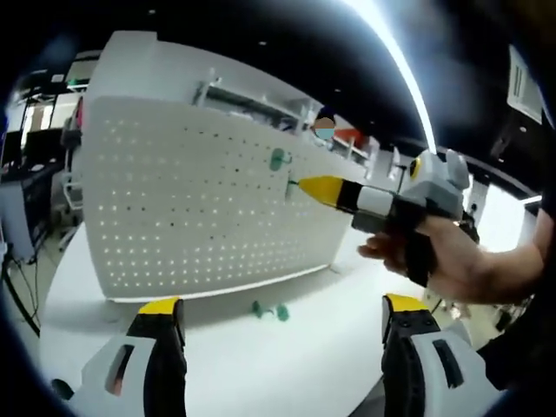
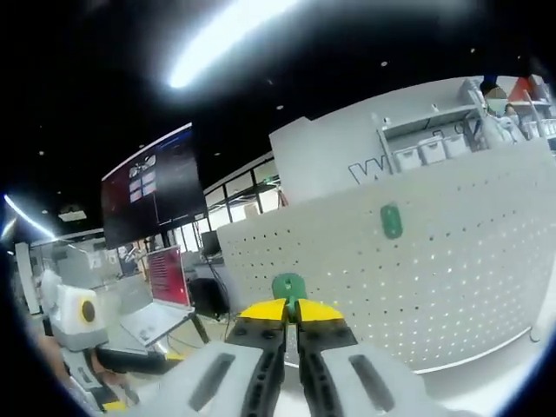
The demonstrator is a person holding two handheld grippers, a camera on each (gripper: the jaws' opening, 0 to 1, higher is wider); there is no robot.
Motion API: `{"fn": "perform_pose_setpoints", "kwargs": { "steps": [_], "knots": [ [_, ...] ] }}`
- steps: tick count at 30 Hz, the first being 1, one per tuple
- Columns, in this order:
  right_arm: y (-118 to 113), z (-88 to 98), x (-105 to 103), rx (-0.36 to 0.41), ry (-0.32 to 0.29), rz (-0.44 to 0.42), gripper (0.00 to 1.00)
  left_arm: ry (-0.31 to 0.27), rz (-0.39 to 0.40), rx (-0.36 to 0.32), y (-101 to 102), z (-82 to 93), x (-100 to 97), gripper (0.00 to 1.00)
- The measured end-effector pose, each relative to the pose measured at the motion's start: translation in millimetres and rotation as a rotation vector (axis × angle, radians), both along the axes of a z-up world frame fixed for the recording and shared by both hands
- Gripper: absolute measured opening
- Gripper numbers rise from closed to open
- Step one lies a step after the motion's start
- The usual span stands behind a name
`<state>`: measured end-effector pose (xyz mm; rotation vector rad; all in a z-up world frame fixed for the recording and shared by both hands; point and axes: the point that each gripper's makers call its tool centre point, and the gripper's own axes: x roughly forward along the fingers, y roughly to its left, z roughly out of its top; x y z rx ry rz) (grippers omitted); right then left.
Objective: Insert the hook assembly into the mounting plate slot until the hook locks in place.
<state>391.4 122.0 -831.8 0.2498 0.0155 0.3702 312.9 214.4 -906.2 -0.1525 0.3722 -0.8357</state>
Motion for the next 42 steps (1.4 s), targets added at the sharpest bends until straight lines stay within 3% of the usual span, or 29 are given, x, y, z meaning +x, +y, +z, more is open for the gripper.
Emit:
{"fn": "perform_pose_setpoints", "kwargs": {
  "steps": [10,21,42],
  "knots": [
    [-40,-1.1,29,-0.026,-0.008,-0.115,0.0,-0.001,0.0,0.011,7,-2.4,2.5,0.96],
    [-75,10.1,56,-0.034,-0.038,-0.204,0.0,0.002,0.022,0.055,18,-12.7,4.6,0.95],
    [-121,18.2,92,-0.077,-0.067,-0.328,0.0,0.028,0.045,0.048,24,-19.3,12.1,0.96]
  ]
}}
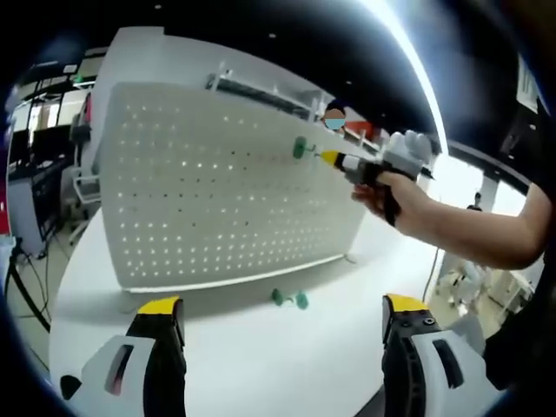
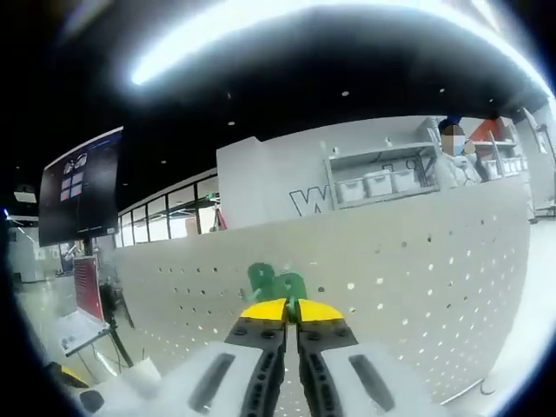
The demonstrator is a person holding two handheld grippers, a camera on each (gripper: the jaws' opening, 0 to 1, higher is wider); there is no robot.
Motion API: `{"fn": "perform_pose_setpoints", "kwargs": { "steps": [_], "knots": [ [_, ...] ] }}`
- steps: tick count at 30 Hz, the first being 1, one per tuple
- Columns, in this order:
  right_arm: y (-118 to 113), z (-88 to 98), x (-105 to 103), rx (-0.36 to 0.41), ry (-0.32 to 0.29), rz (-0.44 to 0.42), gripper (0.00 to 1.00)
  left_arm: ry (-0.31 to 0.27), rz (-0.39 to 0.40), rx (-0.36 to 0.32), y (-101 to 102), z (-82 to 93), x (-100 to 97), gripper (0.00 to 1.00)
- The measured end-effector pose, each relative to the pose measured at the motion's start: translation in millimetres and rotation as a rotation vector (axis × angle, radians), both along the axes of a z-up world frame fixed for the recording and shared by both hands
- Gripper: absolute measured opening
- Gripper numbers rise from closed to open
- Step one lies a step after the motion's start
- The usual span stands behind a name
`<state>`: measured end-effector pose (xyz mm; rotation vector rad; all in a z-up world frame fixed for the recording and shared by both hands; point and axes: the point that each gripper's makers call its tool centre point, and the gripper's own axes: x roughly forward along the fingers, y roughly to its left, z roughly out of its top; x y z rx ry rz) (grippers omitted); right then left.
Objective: Insert the hook assembly into the mounting plate slot until the hook locks in place.
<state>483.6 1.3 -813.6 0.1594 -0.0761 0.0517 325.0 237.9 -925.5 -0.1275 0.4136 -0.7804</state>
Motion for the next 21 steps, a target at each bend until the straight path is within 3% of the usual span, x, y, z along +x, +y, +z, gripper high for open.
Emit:
{"fn": "perform_pose_setpoints", "kwargs": {
  "steps": [12,21],
  "knots": [
    [-16,8.6,5,0.023,-0.034,-0.079,0.0,0.028,0.018,-0.001,6,-7.3,-0.9,0.95],
    [-13,7.9,8,0.004,-0.044,-0.092,0.0,0.031,0.025,0.007,9,-8.4,2.2,0.94]
  ]
}}
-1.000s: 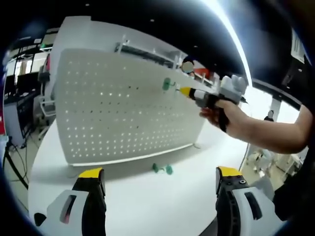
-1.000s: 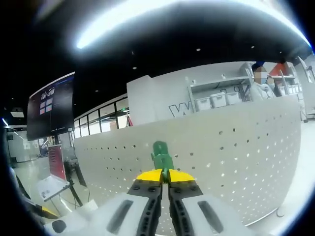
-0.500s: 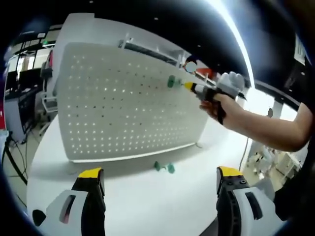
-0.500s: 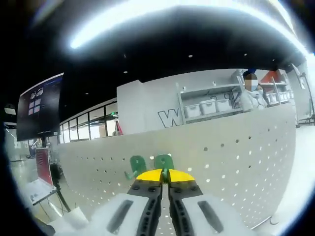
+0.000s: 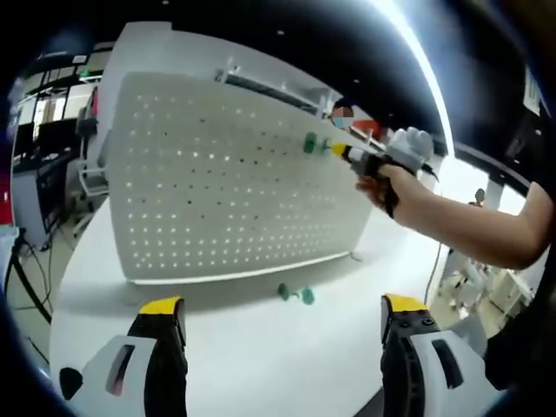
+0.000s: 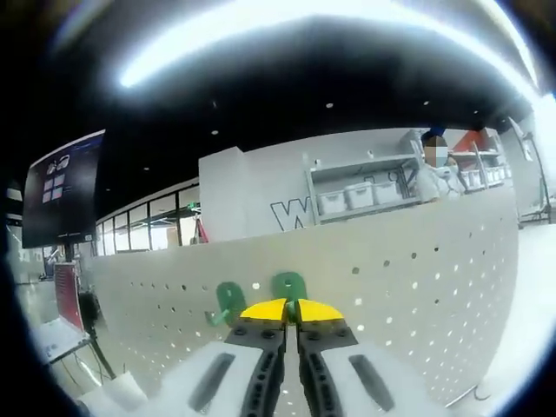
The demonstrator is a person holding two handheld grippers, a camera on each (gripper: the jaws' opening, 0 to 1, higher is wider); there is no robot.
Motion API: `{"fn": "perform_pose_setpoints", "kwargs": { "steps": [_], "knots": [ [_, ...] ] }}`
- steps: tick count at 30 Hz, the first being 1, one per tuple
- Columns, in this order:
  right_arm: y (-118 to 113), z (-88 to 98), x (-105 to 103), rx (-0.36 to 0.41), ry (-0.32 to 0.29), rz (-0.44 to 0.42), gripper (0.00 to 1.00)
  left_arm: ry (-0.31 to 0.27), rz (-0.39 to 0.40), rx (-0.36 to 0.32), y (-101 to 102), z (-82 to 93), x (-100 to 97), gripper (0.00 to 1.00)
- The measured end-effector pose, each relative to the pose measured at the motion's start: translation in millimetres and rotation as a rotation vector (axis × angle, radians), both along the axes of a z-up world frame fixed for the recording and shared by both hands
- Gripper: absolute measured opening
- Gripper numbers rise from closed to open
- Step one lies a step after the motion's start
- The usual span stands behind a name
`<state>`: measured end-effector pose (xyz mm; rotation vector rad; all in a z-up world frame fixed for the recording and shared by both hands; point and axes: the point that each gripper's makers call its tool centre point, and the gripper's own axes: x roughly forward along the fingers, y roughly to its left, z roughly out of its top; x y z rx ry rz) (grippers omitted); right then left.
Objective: Insert the hook assembly into the mounting plate slot until the hook locks in place.
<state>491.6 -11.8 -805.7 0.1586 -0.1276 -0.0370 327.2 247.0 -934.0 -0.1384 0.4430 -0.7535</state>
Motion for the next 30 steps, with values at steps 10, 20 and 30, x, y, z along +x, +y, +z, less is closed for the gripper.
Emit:
{"fn": "perform_pose_setpoints", "kwargs": {
  "steps": [10,20,30],
  "knots": [
    [0,-2.4,4,-0.011,-0.004,-0.033,0.0,0.0,-0.01,-0.001,-5,-1.6,-0.1,0.94],
    [-1,-5.2,6,0.015,0.025,-0.022,0.01,0.005,-0.001,0.003,0,-0.7,-2.2,0.94],
    [-8,19.0,-8,0.011,-0.016,-0.031,0.1,-0.006,-0.003,0.007,1,4.3,-7.1,0.94]
  ]
}}
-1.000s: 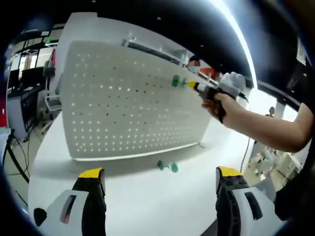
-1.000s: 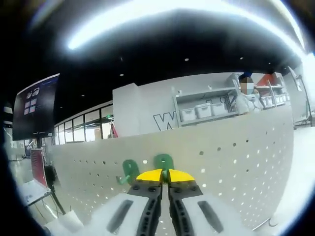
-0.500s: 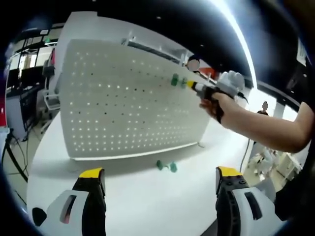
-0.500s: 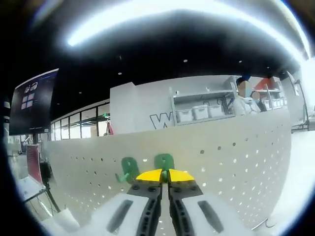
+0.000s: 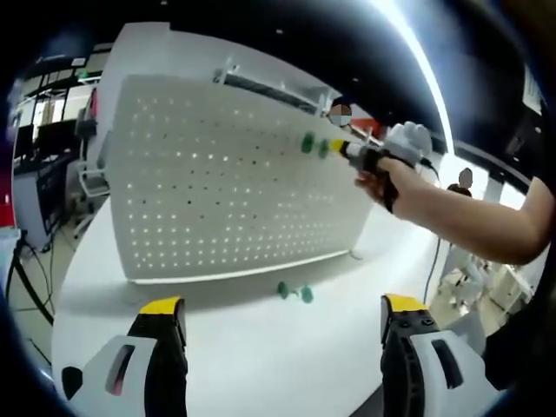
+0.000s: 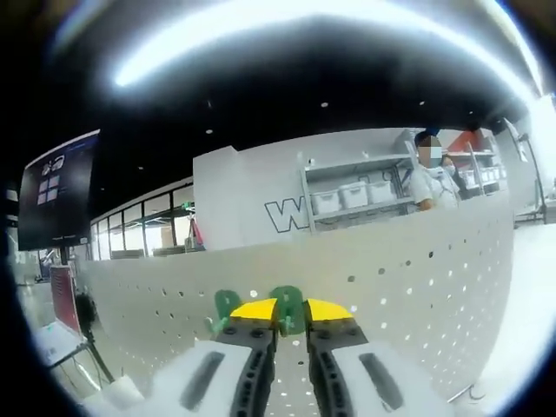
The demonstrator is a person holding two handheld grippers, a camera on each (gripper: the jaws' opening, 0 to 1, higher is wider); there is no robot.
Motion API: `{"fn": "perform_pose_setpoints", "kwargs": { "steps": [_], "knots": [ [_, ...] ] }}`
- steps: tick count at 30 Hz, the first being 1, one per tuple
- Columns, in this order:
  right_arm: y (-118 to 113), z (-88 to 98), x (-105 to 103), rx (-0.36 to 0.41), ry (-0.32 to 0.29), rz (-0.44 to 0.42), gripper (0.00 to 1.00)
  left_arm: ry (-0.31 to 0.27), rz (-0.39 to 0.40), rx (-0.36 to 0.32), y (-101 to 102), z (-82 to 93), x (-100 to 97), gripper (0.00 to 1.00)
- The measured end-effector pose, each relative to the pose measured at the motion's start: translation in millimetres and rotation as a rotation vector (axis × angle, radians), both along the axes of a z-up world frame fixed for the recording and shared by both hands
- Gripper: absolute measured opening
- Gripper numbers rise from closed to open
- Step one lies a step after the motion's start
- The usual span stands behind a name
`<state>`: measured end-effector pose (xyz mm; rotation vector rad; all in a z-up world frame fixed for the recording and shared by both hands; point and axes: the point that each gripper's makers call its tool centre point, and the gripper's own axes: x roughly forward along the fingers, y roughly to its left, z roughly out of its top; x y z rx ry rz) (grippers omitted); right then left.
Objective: Insert the hook assembly into the mounting plate slot until the hook locks in place.
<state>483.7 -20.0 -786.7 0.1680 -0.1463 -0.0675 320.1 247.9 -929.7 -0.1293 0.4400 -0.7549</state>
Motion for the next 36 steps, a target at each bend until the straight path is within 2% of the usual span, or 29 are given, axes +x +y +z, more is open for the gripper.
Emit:
{"fn": "perform_pose_setpoints", "kwargs": {
  "steps": [6,9,11,17,21,24,33,36],
  "knots": [
    [-4,31.7,-10,-0.008,-0.05,0.014,0.19,-0.014,-0.011,0.003,-4,5.8,-4.3,0.94],
    [-8,30.7,-15,0.016,-0.011,0.039,0.24,-0.017,-0.012,-0.006,-5,6.3,-7.3,0.94],
    [-11,29.4,-19,0.009,-0.001,0.041,0.25,-0.01,-0.015,0.001,-6,3.0,-11.1,0.94],
    [-13,15.8,-38,-0.042,0.065,0.091,0.26,0.007,-0.025,0.008,-8,-3.8,-21.4,0.94],
    [-13,2.3,-56,-0.139,0.108,0.11,0.26,0.016,-0.027,0.011,-7,-6.4,-26.2,0.93],
    [-15,-5.5,-68,-0.148,0.118,0.115,0.25,0.019,-0.027,0.016,-5,-7.9,-29.0,0.93],
    [-4,-49.0,-99,-0.207,0.24,0.186,0.25,0.035,-0.032,0.028,-3,-12.7,-37.7,0.92],
    [7,-49.0,-109,-0.215,0.235,0.218,0.26,0.039,-0.033,0.034,-4,-13.6,-38.9,0.92]
  ]
}}
